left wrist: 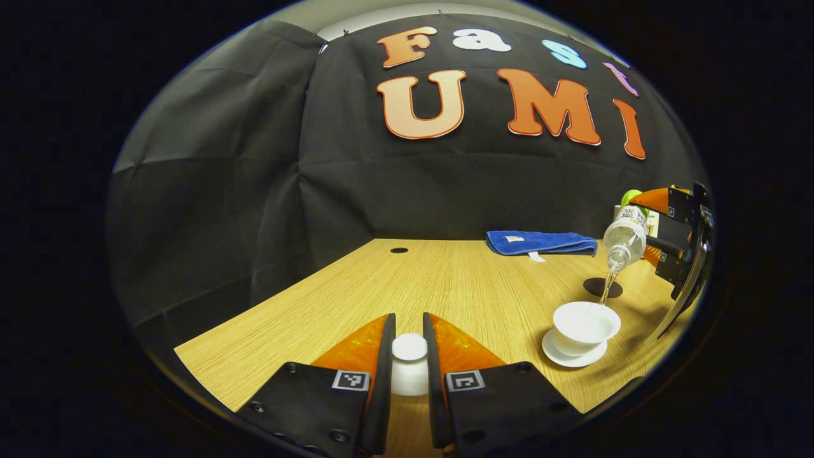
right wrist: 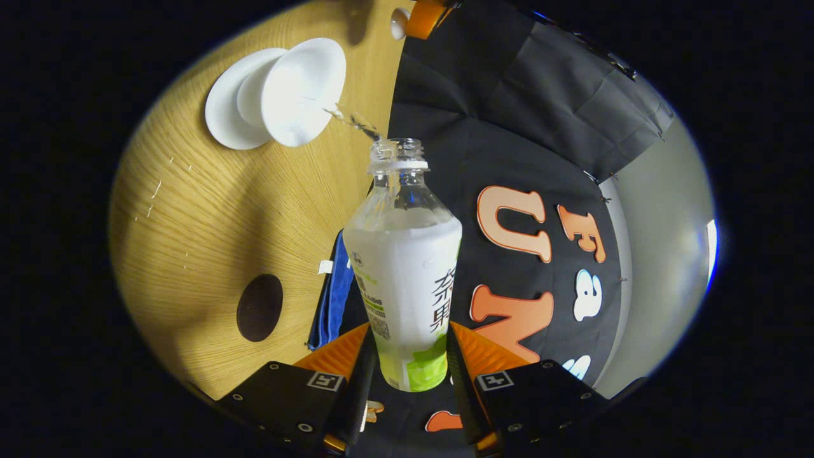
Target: Open the teacup lid with one hand, grasp the water bottle and pour water into the teacup with the other hand; after pouring, place the water bottle on the coaster and then close the teacup lid.
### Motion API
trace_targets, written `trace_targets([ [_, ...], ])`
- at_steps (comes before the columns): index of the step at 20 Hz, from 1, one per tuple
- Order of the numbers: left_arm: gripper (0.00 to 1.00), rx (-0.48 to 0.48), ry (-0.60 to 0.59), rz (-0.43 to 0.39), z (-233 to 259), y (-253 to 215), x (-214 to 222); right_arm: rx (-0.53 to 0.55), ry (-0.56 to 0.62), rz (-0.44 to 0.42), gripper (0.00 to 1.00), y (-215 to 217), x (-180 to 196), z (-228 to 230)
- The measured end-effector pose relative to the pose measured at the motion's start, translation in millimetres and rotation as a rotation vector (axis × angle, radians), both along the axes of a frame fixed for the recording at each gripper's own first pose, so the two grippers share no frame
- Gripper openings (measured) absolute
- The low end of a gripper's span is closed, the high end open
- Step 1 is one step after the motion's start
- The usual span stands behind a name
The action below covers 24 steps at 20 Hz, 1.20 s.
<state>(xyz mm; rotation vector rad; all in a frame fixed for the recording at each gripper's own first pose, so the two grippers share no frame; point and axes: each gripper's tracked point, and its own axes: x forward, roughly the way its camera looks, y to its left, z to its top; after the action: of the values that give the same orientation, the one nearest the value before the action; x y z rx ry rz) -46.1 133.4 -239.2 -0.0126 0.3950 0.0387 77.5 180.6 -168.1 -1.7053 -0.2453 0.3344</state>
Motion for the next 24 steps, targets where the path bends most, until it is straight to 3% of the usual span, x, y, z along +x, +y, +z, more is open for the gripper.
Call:
trace_targets([
  [12,0.29,-0.018,-0.001,-0.01,-0.3,-5.0,-0.7,-0.037,-0.134,0.057,0.61,8.7,2.3,26.4],
  [14,0.3,-0.014,-0.007,-0.009,3.1,-3.5,-0.5,-0.039,-0.152,0.062,0.58,10.9,3.5,31.4],
  [15,0.29,-0.014,-0.01,-0.009,4.5,-2.9,-1.1,-0.044,-0.165,0.063,0.61,10.4,3.5,35.7],
  [17,0.29,-0.016,-0.011,-0.008,2.6,-1.9,-2.8,-0.047,-0.187,0.067,0.58,10.6,4.5,39.9],
  [24,0.29,-0.011,-0.018,-0.006,4.6,-0.8,0.1,-0.078,-0.248,0.096,0.61,17.0,3.3,48.3],
])
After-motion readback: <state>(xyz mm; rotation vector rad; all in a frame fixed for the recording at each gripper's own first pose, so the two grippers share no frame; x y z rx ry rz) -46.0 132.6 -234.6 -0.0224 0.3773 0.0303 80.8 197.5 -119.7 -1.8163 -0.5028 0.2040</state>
